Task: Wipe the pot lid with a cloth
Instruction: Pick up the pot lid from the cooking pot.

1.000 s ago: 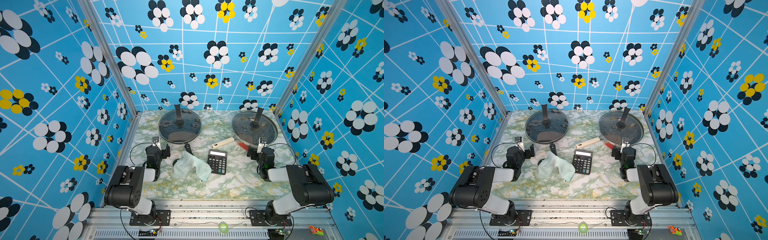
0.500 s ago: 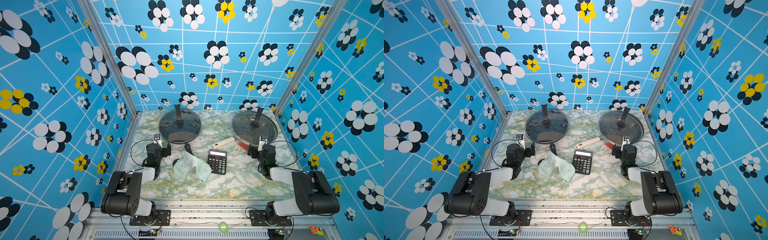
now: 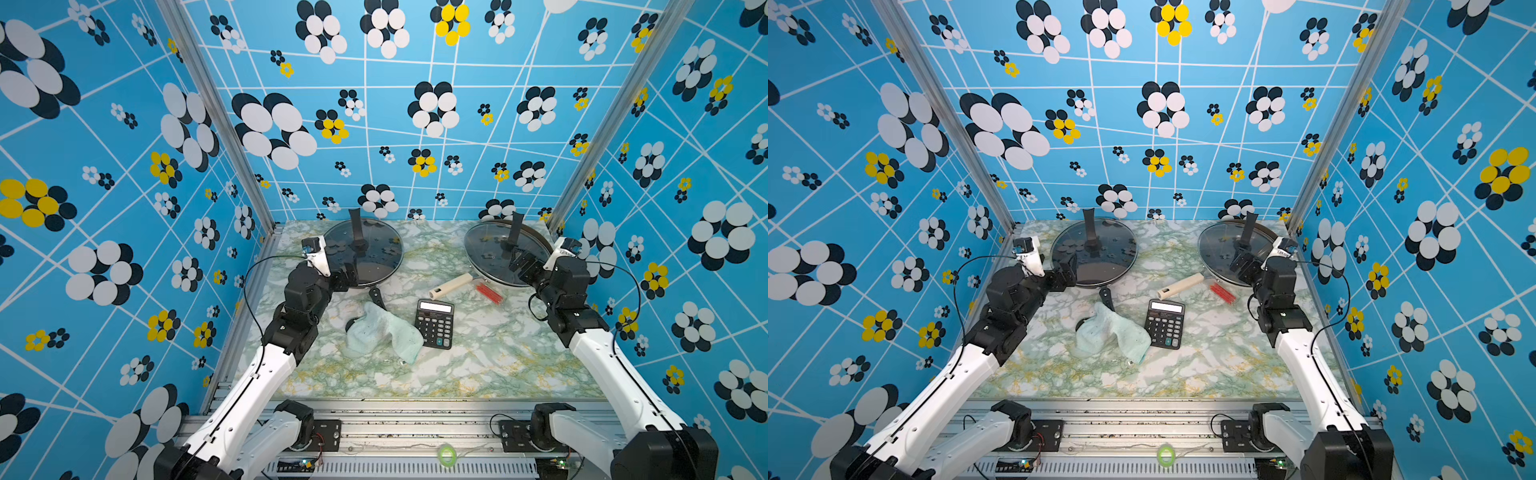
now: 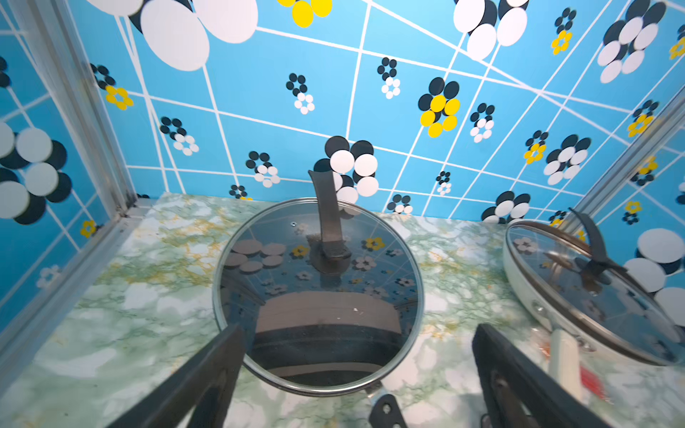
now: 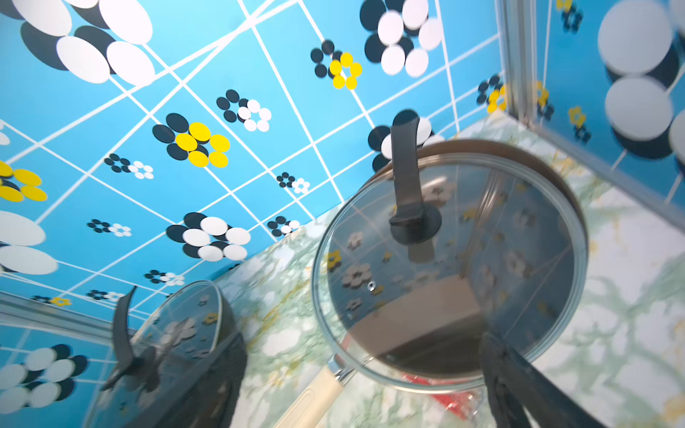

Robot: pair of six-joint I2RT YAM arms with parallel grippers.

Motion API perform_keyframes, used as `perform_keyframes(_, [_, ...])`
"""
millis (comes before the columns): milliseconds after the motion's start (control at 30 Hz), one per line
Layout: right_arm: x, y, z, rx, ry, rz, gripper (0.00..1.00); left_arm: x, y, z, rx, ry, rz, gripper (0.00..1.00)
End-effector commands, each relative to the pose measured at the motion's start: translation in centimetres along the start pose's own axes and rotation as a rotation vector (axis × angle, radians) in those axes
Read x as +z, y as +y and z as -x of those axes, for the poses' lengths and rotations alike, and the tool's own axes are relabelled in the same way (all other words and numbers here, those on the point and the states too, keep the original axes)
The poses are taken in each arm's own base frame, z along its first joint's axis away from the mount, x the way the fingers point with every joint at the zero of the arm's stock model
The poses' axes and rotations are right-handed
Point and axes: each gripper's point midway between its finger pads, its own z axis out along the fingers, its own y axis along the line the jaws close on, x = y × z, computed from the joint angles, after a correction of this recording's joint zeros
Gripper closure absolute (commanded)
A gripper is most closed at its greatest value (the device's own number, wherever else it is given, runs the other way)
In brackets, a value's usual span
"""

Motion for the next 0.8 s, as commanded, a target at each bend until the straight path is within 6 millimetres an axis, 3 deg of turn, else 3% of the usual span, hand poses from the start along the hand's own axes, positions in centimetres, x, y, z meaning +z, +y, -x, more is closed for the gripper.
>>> perform_keyframes(0, [-0.5,3.0,-3.7,0.174,0.177,0.068,0.01,0.3,-2.5,-0.8,-0.199,0.096,-0.017,0.01])
perform_keyframes(133, [-1.2,8.6,-3.9,0.243,0.224,0.197,0.01,1.2,-7.8,-0.6,-0.320,0.146,-0.113,0.01])
perform_keyframes(233, [-2.5,12.8,-2.8,0.193,0.209,0.288,0.01,1.1,-11.8,-0.1,-0.238,0.163,-0.166,0.01])
perform_keyframes(367, [-3.5,15.5,-1.3,0.211,0.152,0.405,0.01,0.9,-15.8,0.6,-0.138,0.145,-0.260,0.01])
perform_keyframes(400, [-3.2,14.5,-1.6,0.231,0.171,0.354,0.01,1.1,-16.3,0.5,-0.154,0.148,-0.294,0.01])
perform_keyframes(467, [-2.7,12.2,-2.3,0.253,0.206,0.215,0.01,1.5,-15.2,-0.2,-0.196,0.180,-0.248,0.01])
perform_keyframes(567, [-2.0,14.4,-1.3,0.192,0.200,0.317,0.01,1.6,-14.5,0.3,-0.206,0.164,-0.261,0.01])
perform_keyframes(600, [-1.2,13.7,-1.3,0.180,0.202,0.253,0.01,1.8,-14.2,0.4,-0.212,0.158,-0.262,0.01])
perform_keyframes(667, [0.3,10.9,-0.6,0.122,0.147,0.074,0.04,2.4,-12.9,0.1,-0.219,0.174,-0.203,0.01])
perform_keyframes(767, [1.7,6.6,1.9,-0.030,-0.019,-0.185,0.06,2.8,-12.3,-1.4,-0.103,0.237,-0.160,0.01])
